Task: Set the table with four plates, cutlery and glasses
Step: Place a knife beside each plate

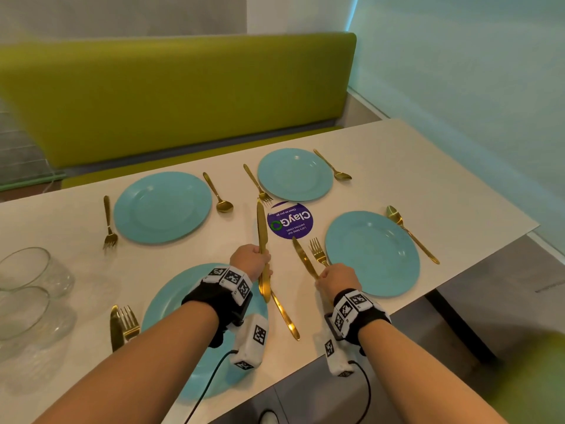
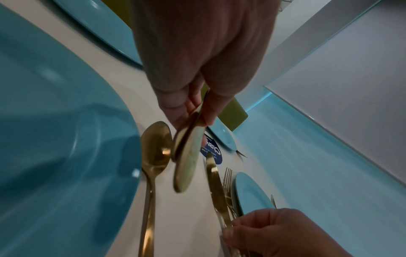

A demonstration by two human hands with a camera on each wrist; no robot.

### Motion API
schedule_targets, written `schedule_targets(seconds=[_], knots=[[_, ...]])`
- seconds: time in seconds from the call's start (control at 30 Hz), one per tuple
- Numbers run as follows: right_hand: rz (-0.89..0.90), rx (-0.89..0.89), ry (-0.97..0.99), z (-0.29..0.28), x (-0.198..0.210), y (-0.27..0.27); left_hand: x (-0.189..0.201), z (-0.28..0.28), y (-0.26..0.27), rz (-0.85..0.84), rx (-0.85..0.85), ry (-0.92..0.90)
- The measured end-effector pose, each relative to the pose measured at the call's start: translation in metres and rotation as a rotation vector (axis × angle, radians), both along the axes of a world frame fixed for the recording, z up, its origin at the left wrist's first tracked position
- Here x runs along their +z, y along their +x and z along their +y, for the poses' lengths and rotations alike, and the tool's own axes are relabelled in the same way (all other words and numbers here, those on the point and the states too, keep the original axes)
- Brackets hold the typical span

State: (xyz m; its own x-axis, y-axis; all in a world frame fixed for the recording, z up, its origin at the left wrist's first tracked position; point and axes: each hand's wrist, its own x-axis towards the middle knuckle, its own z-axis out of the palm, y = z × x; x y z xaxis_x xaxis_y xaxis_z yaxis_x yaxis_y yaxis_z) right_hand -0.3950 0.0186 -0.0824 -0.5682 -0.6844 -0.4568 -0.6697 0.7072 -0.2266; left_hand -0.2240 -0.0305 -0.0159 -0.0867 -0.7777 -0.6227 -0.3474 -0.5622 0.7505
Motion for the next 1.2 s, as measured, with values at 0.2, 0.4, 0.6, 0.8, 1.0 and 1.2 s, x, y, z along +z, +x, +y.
schedule_targets(seconds=[0.2, 0.4, 0.6, 0.8, 1.0, 1.2], knots=[[0.098, 0.033, -0.039, 0.001, -0.002, -0.004, -0.004, -0.001, -0.009, -0.031, -0.009, -0.009], [0.102, 0.072, -0.064, 0.004, -0.006, -0.008, -0.007, -0.001, -0.015, -0.047, -0.023, -0.006], [0.104, 0.067, -0.073, 0.006, -0.004, -0.01, -0.009, 0.0, -0.02, -0.08, -0.036, -0.013], [0.114, 0.056, -0.065, 0.007, -0.004, -0.012, -0.01, 0.002, -0.022, -0.09, -0.035, -0.017], [0.104, 0.058, -0.057, 0.007, -0.001, -0.011, -0.009, 0.003, -0.023, -0.096, -0.036, -0.016], [0.09, 0.061, -0.06, 0.008, 0.003, -0.009, -0.009, 0.004, -0.023, -0.093, -0.023, -0.016]])
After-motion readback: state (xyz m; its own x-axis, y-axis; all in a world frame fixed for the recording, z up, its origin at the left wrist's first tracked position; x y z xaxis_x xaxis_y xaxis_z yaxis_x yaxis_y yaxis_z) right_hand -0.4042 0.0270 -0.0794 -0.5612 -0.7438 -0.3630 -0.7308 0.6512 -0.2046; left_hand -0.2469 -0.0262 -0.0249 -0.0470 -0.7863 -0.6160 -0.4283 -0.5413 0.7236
